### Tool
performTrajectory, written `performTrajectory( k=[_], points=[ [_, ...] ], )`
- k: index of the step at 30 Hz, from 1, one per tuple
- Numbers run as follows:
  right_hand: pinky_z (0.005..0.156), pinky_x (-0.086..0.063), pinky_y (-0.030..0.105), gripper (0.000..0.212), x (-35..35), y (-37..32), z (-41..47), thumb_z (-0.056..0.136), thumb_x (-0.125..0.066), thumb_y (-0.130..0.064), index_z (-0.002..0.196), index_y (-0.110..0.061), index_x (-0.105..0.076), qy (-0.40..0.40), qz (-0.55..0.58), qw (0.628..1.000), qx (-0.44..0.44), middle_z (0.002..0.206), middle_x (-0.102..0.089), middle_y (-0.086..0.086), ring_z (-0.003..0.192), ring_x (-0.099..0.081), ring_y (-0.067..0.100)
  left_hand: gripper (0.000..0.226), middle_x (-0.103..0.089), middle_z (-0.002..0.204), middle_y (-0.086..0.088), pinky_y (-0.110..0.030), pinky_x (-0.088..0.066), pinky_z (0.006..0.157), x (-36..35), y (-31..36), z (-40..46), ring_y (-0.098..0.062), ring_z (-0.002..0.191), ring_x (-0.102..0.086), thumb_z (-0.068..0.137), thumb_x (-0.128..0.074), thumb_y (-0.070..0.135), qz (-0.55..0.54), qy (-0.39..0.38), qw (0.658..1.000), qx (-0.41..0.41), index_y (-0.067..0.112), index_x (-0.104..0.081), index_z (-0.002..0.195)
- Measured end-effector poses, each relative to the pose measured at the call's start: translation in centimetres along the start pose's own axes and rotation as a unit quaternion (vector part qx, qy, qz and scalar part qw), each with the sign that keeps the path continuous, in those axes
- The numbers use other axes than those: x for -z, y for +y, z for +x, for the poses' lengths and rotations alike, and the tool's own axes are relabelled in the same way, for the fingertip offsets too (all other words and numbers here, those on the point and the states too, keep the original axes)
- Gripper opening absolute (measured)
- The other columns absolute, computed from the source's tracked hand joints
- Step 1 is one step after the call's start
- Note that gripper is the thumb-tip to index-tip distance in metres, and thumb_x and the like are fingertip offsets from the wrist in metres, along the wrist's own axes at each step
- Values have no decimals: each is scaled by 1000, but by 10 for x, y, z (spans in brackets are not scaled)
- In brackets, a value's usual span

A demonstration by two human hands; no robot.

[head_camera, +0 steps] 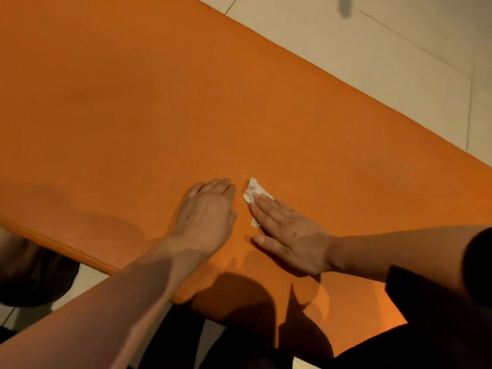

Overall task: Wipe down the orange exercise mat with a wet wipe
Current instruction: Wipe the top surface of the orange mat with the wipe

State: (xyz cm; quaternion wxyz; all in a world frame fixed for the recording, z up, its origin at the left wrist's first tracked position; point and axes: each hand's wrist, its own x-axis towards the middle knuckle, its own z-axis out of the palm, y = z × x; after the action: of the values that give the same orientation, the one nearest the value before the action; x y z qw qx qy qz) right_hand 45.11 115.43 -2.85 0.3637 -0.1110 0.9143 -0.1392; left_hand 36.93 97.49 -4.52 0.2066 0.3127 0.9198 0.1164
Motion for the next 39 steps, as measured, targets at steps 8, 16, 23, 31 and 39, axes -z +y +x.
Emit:
performTrajectory(
  k=[8,16,23,31,39],
  points=[
    [118,15,32,89,1,77,22,79,22,-72,153,-24,14,121,-1,990,-79,160,18,-4,145,21,6,61,-12,161,5,-30,-6,120,6,1,21,-11,147,-11,100,-41,41,11,-25,1000,-16,20,-21,153],
    [117,17,32,75,8,73,42,90,11,-65,153,-24,13,110,-22,994,18,159,20,-4,145,22,7,63,-13,161,3,-30,-7,120,7,-1,57,-11,147,-11,99,-43,42,17,-29,999,-30,19,-20,153],
    [116,19,29,84,17,91,49,86,13,-66,154,-17,10,168,-12,980,-103,160,18,1,146,21,12,64,-13,161,2,-29,-7,119,9,4,77,-13,147,-12,98,-45,40,18,-31,999,-41,18,-20,153],
    [118,16,32,71,37,135,56,96,1,-59,155,-19,7,206,-4,959,-197,163,10,1,148,12,11,65,-12,161,0,-30,-8,120,9,10,101,-14,147,-12,98,-47,38,29,-40,997,-67,16,-19,153],
    [120,11,35,74,37,106,81,95,1,-59,155,-17,3,206,-22,975,-78,162,9,1,148,13,13,69,-15,161,-1,-30,-10,120,10,18,135,-13,147,-13,95,-52,36,21,-34,995,-91,16,-21,153]
  ],
)
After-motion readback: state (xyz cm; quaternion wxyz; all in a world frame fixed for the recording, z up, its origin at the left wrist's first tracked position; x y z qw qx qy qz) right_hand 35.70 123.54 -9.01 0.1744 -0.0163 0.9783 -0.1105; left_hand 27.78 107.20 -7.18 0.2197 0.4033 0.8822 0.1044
